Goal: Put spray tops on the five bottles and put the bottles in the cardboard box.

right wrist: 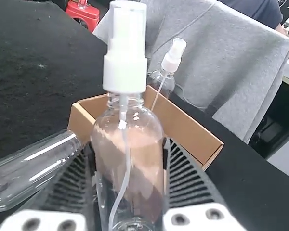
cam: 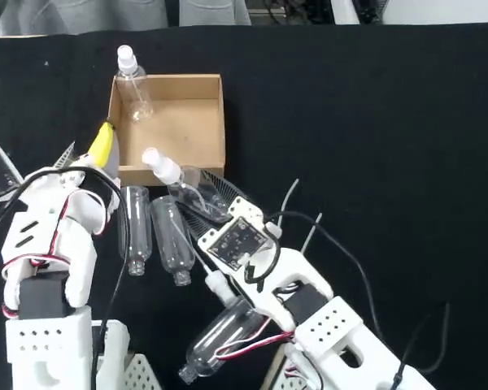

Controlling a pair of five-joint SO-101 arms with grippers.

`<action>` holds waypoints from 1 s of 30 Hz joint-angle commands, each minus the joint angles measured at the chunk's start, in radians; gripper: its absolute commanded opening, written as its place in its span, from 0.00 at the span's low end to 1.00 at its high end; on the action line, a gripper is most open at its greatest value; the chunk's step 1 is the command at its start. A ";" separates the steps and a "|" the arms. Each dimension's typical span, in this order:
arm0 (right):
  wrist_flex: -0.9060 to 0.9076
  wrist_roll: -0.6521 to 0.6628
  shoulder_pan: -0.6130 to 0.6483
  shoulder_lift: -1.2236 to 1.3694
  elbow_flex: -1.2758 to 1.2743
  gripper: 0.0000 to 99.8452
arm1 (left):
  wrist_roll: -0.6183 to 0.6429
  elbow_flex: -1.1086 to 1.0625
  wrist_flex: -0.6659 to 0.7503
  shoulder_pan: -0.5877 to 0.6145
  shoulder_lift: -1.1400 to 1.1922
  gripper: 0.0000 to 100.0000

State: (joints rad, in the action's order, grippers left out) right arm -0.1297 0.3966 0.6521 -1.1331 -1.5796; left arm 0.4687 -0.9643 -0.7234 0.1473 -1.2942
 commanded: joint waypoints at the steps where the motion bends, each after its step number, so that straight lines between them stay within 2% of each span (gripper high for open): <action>1: -0.034 -0.012 -0.009 -0.042 0.065 0.01 | 0.008 -0.031 0.086 0.008 -0.014 0.18; 11: -0.072 -0.012 -0.009 -0.042 0.067 0.01 | 0.008 -0.117 0.209 0.005 -0.014 0.18; 15: -0.072 -0.012 -0.009 -0.042 0.067 0.01 | -0.002 -0.137 0.224 -0.053 -0.014 0.18; 20: -0.072 -0.012 -0.009 -0.042 0.067 0.01 | -0.123 -0.147 0.216 -0.137 -0.014 0.18; 30: -0.072 -0.012 -0.012 -0.042 0.064 0.01 | -0.204 -0.168 0.215 -0.213 -0.014 0.18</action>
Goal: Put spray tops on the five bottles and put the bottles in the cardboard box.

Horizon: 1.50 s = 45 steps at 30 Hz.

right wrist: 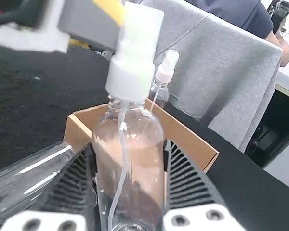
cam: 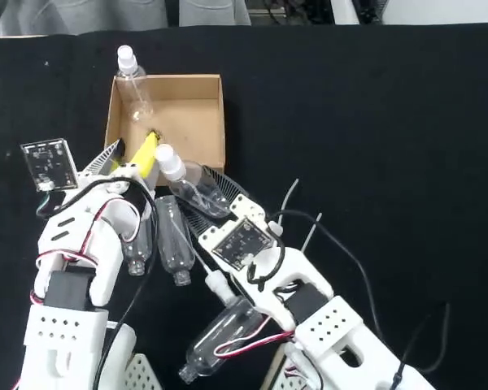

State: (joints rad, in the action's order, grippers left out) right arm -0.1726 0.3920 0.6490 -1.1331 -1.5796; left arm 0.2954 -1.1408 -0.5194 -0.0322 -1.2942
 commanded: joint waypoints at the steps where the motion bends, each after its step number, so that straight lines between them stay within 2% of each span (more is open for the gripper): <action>1: -0.029 -0.008 -0.011 -0.042 0.064 0.01 | -0.041 0.007 0.011 -0.041 -0.014 0.18; 16: -0.028 -0.002 -0.014 -0.042 0.062 0.01 | -0.155 0.008 -0.048 -0.143 -0.014 0.18; 34: -0.023 0.000 -0.014 -0.042 0.062 0.01 | -0.163 0.007 -0.048 -0.143 -0.014 0.18; 39: -0.029 0.000 -0.048 -0.042 0.062 0.01 | -0.160 0.015 -0.048 -0.131 -0.014 0.18; 45: -0.029 -0.003 -0.054 -0.042 0.064 0.01 | -0.152 0.038 -0.046 -0.067 -0.014 0.18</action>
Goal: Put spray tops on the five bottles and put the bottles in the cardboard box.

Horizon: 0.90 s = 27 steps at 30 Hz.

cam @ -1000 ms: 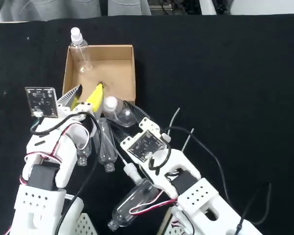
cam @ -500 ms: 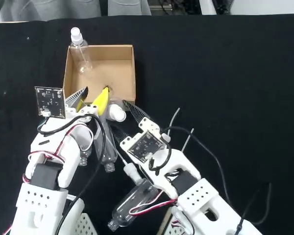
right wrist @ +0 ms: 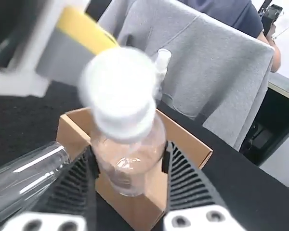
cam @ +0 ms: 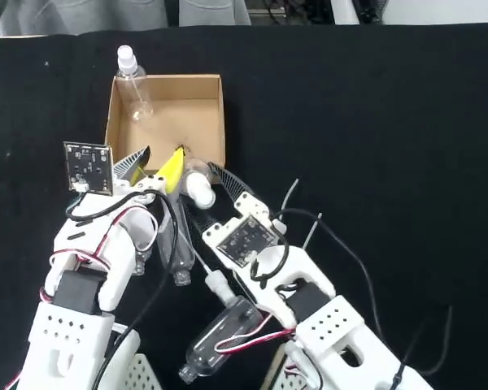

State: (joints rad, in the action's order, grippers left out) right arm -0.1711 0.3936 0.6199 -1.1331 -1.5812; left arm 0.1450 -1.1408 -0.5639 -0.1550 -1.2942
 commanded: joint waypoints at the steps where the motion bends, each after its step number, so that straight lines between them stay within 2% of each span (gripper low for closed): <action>1: -0.031 -0.005 -0.025 -0.042 0.064 0.01 | 0.009 0.044 -0.002 0.070 -0.014 0.18; 7: -0.029 -0.006 -0.026 -0.041 0.064 0.01 | 0.094 0.073 0.015 0.177 -0.014 0.18; 18: -0.025 -0.009 -0.026 -0.041 0.062 0.01 | 0.087 0.114 0.057 0.317 -0.014 0.18; 27: -0.025 -0.008 -0.026 -0.041 0.061 0.01 | 0.087 0.061 0.057 0.443 -0.014 0.18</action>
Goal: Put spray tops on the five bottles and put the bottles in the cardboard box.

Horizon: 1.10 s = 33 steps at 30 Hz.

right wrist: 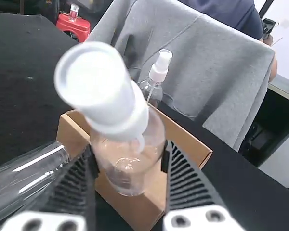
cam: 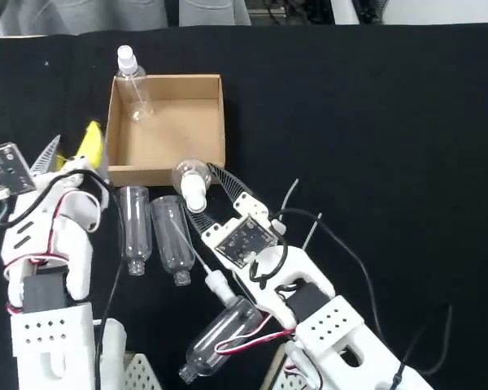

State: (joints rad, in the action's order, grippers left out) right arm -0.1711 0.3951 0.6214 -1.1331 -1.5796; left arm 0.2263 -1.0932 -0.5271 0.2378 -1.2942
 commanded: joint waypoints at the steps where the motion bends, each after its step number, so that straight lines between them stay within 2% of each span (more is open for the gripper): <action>1: -0.025 -0.009 -0.028 -0.041 0.059 0.01 | 0.006 0.004 0.025 0.062 -0.014 0.18; 18: -0.031 -0.003 -0.028 -0.041 0.050 0.01 | 0.006 -0.142 0.026 0.285 -0.014 0.18; 33: -0.031 -0.003 -0.026 -0.039 0.038 0.01 | 0.006 -0.280 0.028 0.317 -0.014 0.18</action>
State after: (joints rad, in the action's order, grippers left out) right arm -0.1711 0.3951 0.6214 -1.1331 -1.5796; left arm 0.2263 -1.3633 -0.5255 0.5416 -1.2927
